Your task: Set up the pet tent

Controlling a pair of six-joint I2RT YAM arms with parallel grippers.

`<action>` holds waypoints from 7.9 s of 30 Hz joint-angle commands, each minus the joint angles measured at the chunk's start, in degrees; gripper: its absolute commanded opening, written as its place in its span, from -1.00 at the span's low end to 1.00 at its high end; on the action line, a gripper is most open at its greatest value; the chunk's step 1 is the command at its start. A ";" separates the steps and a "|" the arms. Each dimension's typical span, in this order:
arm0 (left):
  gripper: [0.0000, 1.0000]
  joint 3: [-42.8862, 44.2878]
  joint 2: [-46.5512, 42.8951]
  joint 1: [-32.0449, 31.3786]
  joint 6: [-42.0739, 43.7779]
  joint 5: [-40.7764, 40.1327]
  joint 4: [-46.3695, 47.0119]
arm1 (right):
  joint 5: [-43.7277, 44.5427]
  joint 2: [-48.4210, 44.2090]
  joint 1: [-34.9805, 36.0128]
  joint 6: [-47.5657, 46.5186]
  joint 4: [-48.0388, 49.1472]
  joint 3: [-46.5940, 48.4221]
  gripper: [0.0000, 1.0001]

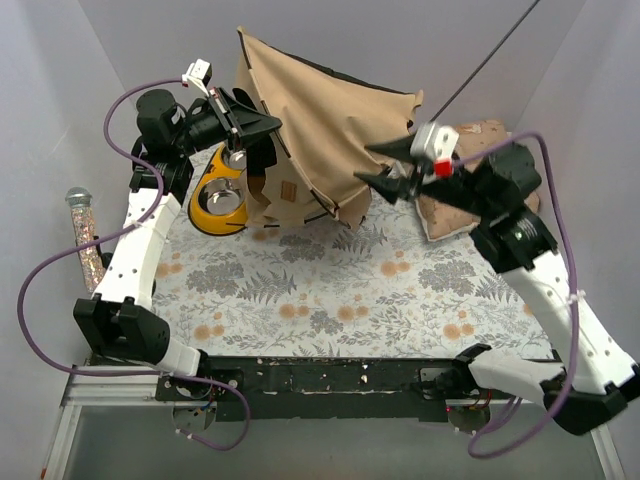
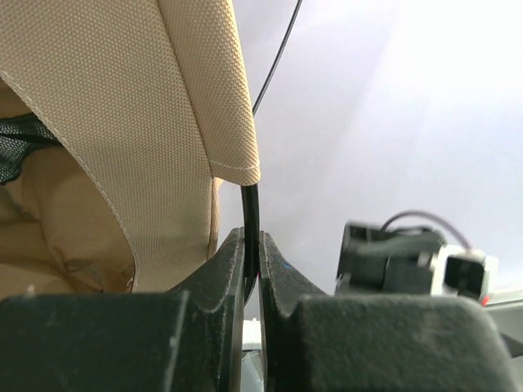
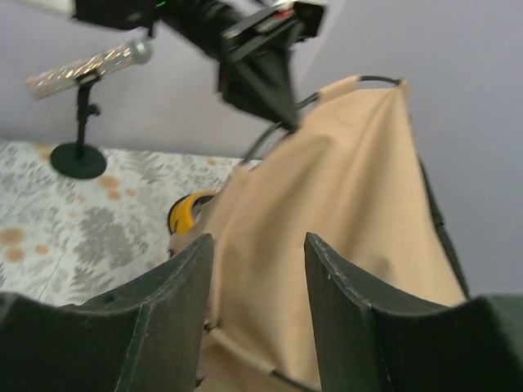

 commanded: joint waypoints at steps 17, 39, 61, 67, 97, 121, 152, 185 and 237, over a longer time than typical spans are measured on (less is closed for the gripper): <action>-1.00 6.33 2.36 0.25 -6.01 -3.95 -7.57 | 19.31 -6.10 10.63 -12.11 13.41 -34.62 0.24; -0.71 1.41 3.94 0.43 -2.85 1.31 -3.27 | 13.71 -14.44 14.67 0.27 -5.98 -21.98 -0.97; 0.96 13.63 4.57 15.20 59.69 2.04 -55.00 | 32.06 -1.27 11.77 46.67 -3.37 -18.19 -0.97; 0.96 8.27 0.26 15.98 75.53 -8.60 -66.18 | 37.43 5.23 11.69 56.87 1.47 -15.91 -0.79; 0.96 20.39 8.60 29.95 73.47 7.73 -72.18 | 8.68 45.58 29.25 -47.17 -62.45 40.37 0.48; 0.96 19.78 8.69 32.95 75.82 11.87 -73.40 | 22.31 62.98 37.44 -53.42 -42.39 35.33 0.32; 0.96 9.34 4.57 34.36 74.32 15.82 -56.20 | 22.13 56.31 33.22 -58.60 -39.48 41.92 -0.97; 0.72 -37.34 -18.29 29.79 81.69 34.63 0.25 | 14.75 39.61 32.25 -56.14 -26.30 45.62 -0.97; -1.00 -32.34 -18.03 20.29 83.97 42.10 -0.95 | 28.45 33.37 34.89 -59.92 -33.76 38.15 -0.97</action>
